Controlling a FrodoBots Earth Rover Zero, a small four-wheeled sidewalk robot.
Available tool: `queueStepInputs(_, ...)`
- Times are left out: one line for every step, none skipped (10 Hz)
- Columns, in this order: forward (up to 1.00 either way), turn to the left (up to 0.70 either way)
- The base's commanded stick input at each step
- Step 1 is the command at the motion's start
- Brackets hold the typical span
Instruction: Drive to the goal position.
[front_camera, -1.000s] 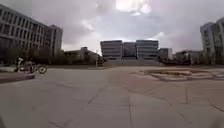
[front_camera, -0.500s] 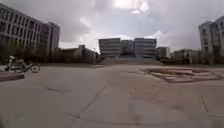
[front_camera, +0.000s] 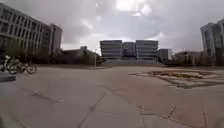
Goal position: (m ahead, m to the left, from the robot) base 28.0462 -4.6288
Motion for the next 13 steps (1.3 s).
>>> queueStepInputs(1.00, -0.03)
queueStepInputs(1.00, -0.13)
queueStepInputs(1.00, -0.21)
queueStepInputs(1.00, -0.21)
queueStepInputs(1.00, -0.10)
queueStepInputs(1.00, 0.00)
queueStepInputs(1.00, 0.00)
queueStepInputs(1.00, 0.00)
queueStepInputs(1.00, 0.00)
queueStepInputs(1.00, 0.00)
queueStepInputs(1.00, -0.03)
queueStepInputs(1.00, -0.14)
queueStepInputs(1.00, -0.04)
